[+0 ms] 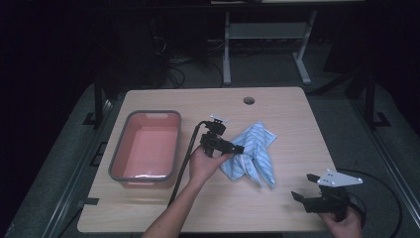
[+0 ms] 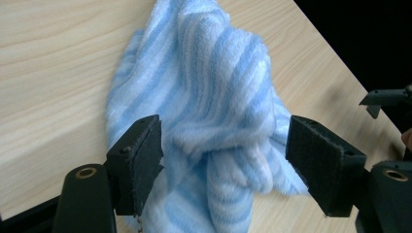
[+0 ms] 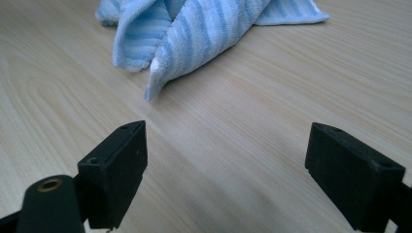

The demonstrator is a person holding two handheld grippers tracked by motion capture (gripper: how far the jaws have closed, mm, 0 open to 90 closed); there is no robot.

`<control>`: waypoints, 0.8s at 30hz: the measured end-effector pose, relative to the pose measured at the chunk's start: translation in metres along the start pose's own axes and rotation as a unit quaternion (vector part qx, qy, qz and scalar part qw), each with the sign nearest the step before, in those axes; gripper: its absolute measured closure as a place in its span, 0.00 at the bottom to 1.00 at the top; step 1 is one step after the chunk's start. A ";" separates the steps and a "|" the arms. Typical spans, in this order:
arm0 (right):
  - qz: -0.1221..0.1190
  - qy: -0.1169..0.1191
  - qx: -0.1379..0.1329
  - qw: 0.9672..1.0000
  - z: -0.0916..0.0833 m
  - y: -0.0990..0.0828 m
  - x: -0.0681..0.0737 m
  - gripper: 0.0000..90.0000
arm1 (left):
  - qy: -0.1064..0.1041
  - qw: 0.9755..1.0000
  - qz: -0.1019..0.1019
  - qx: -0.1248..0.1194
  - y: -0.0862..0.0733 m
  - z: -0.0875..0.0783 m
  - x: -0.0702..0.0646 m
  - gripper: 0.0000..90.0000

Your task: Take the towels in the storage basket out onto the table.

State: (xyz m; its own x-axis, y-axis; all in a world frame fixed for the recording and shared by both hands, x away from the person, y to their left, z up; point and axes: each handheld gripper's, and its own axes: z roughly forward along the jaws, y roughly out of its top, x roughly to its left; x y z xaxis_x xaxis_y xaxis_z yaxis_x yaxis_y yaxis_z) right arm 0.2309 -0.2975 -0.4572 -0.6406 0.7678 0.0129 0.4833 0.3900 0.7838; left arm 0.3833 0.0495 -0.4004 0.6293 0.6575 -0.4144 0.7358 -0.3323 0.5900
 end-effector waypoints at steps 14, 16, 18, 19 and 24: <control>0.002 -0.001 0.002 1.000 0.000 0.000 0.001 0.16 | -0.008 1.000 0.008 -0.015 -0.034 -0.021 0.002 0.30; 0.002 -0.002 0.003 1.000 0.001 0.000 0.001 0.16 | -0.009 1.000 0.010 -0.018 -0.039 -0.025 0.001 0.30; 0.002 -0.002 0.004 1.000 0.001 0.000 0.001 0.16 | -0.015 1.000 0.009 -0.023 -0.044 -0.028 0.001 0.30; 0.002 -0.002 0.004 1.000 0.001 0.000 0.001 0.16 | -0.017 0.999 0.009 -0.026 -0.047 -0.030 0.000 0.30; 0.001 -0.003 0.005 1.000 0.000 -0.001 0.001 0.16 | -0.018 0.999 0.020 -0.033 -0.065 -0.040 -0.004 0.29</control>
State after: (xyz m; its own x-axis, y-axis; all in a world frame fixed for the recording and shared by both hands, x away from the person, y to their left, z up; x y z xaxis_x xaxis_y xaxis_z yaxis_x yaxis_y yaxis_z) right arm 0.2301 -0.2966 -0.4578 -0.6354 0.7721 0.0108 0.4906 0.3929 0.7777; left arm 0.3228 0.0949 -0.4095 0.6673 0.6197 -0.4131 0.6925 -0.3120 0.6504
